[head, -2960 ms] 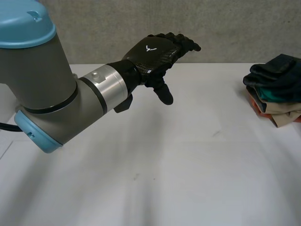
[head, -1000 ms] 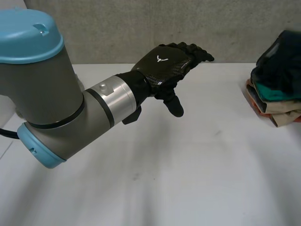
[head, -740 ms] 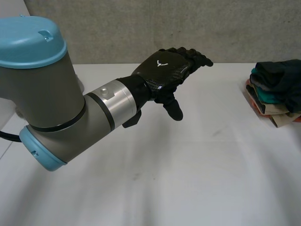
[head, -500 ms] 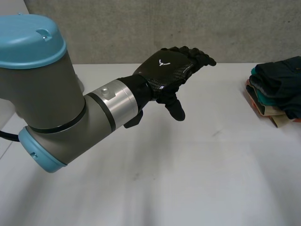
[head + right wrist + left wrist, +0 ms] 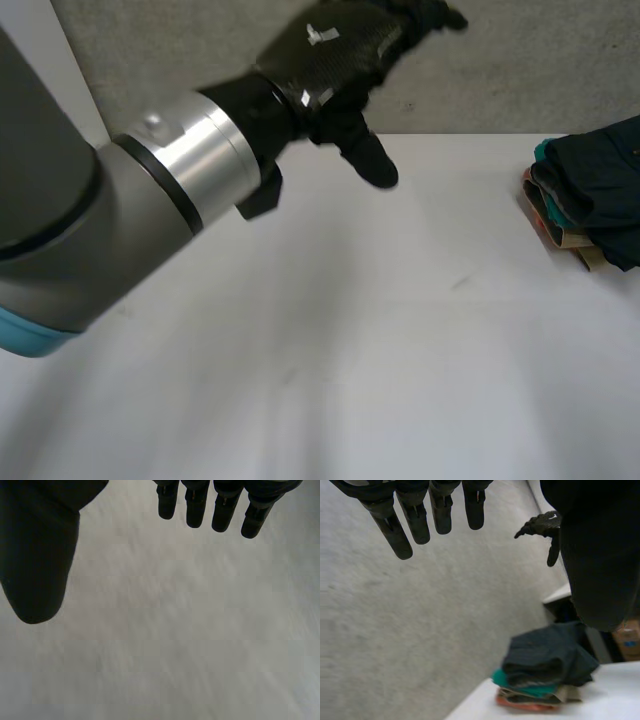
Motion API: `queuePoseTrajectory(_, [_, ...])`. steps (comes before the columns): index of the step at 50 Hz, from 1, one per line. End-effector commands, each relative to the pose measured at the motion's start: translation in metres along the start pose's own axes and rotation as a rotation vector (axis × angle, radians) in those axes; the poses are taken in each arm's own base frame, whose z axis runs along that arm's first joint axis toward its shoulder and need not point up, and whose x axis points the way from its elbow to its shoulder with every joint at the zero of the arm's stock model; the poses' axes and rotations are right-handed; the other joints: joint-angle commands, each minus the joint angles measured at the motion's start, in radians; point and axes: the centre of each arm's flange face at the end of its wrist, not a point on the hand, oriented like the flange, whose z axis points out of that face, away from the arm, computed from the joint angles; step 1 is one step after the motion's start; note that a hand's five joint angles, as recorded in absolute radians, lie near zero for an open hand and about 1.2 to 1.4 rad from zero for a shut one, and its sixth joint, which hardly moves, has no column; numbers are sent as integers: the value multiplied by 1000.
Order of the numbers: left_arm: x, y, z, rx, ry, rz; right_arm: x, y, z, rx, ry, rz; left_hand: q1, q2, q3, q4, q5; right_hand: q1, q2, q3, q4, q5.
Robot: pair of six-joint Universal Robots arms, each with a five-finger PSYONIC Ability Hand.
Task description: Fold the laundry.
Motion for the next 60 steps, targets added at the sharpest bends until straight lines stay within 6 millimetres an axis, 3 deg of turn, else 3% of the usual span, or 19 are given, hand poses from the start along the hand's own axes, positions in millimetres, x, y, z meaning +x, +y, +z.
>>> queuePoseTrajectory(1, [-65, -20, -12, 54, -301, 47, -110, -52, -48, 217, -305, 121, 57, 57, 67, 58, 52, -48, -34, -36, -38, -49])
queuePoseTrajectory(4, [-111, -20, -24, 50, -476, 78, -150, -54, -82, 171, -481, 177, 51, 51, 61, 52, 46, -48, -34, -36, -38, -49])
queuePoseTrajectory(9, [-184, -1, -48, -29, -682, 158, -191, -45, -134, 21, -684, 210, 33, 33, 43, 35, 28, -48, -34, -36, -38, -49])
queuePoseTrajectory(10, [-209, 17, -56, -94, -735, 194, -198, -39, -143, -13, -718, 202, 24, 25, 34, 26, 19, -48, -34, -36, -38, -49])
queuePoseTrajectory(14, [-261, 73, -71, -289, -809, 295, -225, -14, -181, -130, -852, 129, 7, 7, 17, 8, 2, -48, -34, -36, -38, -49])
queuePoseTrajectory(17, [-289, 104, -78, -376, -830, 370, -237, 1, -205, -177, -915, 61, 7, 7, 17, 8, 2, -48, -34, -36, -38, -49])
queuePoseTrajectory(19, [-311, 141, -79, -448, -818, 428, -240, 11, -218, -207, -938, 16, 7, 7, 17, 8, 2, -48, -34, -36, -38, -49])
queuePoseTrajectory(25, [-367, 204, -97, -486, -812, 495, -238, 22, -228, -260, -933, -9, 7, 7, 17, 8, 2, -48, -34, -36, -38, -49])
queuePoseTrajectory(36, [-391, 270, -94, -439, -666, 486, -240, 37, -235, -301, -939, -8, 42, 42, 52, 43, 37, -48, -34, -36, -38, -49])
queuePoseTrajectory(40, [-397, 282, -93, -430, -661, 490, -241, 40, -236, -308, -942, -7, 382, 382, 392, 383, 377, -48, -34, -36, -38, -49])
queuePoseTrajectory(41, [-398, 285, -93, -429, -660, 492, -242, 41, -237, -312, -945, -7, 656, 656, 666, 657, 651, -48, -34, -36, -38, -49])
queuePoseTrajectory(44, [-397, 286, -90, -426, -663, 498, -243, 43, -237, -317, -946, -8, 1170, 1171, 1180, 1172, 1165, -48, -34, -36, -38, -49])
queuePoseTrajectory(48, [-387, 275, -79, -416, -690, 503, -243, 42, -236, -312, -943, -8, 1172, 1172, 1182, 1173, 1167, -48, -34, -36, -38, -49])
queuePoseTrajectory(51, [-374, 231, -62, -356, -717, 515, -243, 42, -236, -308, -939, -9, 1172, 1172, 1182, 1173, 1167, -48, -34, -36, -38, -49])
queuePoseTrajectory(52, [-359, 199, -51, -300, -719, 512, -243, 42, -235, -308, -937, -9, 1172, 1172, 1182, 1173, 1167, -48, -34, -36, -38, -49])
queuePoseTrajectory(55, [-330, 157, -35, -192, -694, 496, -242, 42, -233, -299, -925, -12, 1172, 1172, 1182, 1173, 1167, -48, -34, -36, -38, -49])
queuePoseTrajectory(56, [-307, 133, -24, -120, -666, 467, -242, 41, -233, -296, -922, -11, 1172, 1172, 1182, 1173, 1167, -48, -34, -36, -38, -49])
queuePoseTrajectory(59, [-266, 104, -8, -24, -605, 397, -240, 40, -229, -295, -889, -21, 1172, 1172, 1182, 1173, 1167, -48, -34, -36, -38, -49])
queuePoseTrajectory(60, [-237, 81, -1, 38, -560, 352, -239, 40, -228, -298, -878, -25, 1172, 1172, 1182, 1173, 1167, -48, -34, -36, -38, -49])
